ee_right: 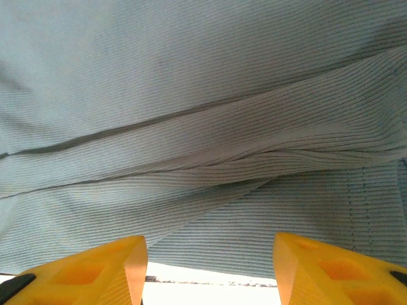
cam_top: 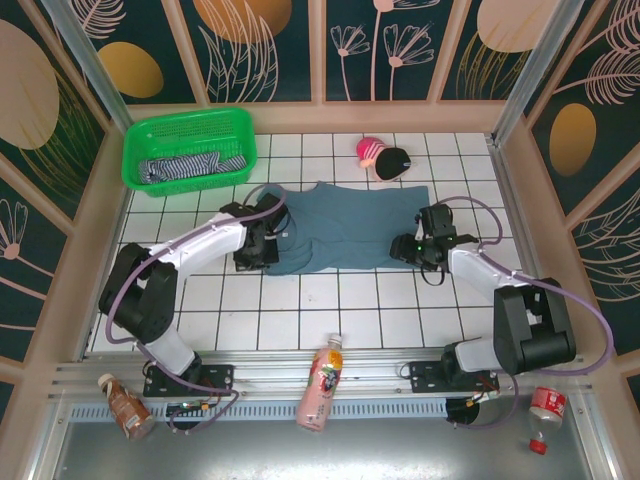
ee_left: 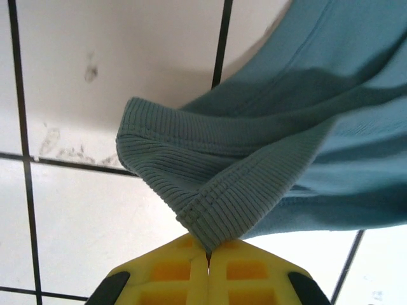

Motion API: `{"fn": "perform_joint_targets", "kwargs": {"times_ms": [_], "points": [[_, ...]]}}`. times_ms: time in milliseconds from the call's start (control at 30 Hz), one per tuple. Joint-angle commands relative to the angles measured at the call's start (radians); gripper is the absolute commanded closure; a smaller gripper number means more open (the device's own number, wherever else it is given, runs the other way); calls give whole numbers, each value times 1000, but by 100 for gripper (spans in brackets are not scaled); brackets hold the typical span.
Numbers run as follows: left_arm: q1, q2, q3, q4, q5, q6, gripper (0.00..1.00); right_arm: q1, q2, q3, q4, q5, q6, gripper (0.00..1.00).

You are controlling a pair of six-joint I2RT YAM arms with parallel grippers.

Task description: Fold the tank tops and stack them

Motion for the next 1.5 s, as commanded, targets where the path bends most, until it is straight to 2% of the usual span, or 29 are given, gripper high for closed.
{"fn": "perform_joint_targets", "kwargs": {"times_ms": [0, 267, 700, 933, 1100, 1200, 1267, 1333, 1467], "points": [[29, 36, 81, -68, -30, 57, 97, 1, 25, -24, 45, 6, -45, 45], [129, 125, 159, -33, -1, 113, 97, -46, 76, -25, 78, 14, -86, 45], [183, 286, 235, 50, -17, 152, 92, -116, 99, -68, 81, 24, -102, 45], [183, 319, 288, 26, -58, 170, 60, -146, 45, -26, 26, 29, -79, 45], [183, 295, 335, -37, -87, 180, 47, -160, 21, 50, -58, 80, -90, 45], [180, 242, 351, -61, -58, 162, 44, -167, 16, 87, -62, 37, -88, 45], [161, 202, 354, -60, 4, 139, 43, -164, 17, 104, -29, -31, -61, 45], [122, 186, 355, -55, 61, 117, 43, -164, 34, 103, 1, -83, -19, 46], [18, 230, 394, -23, 135, 91, 41, -165, 63, 92, 33, -97, 6, 46]]}}
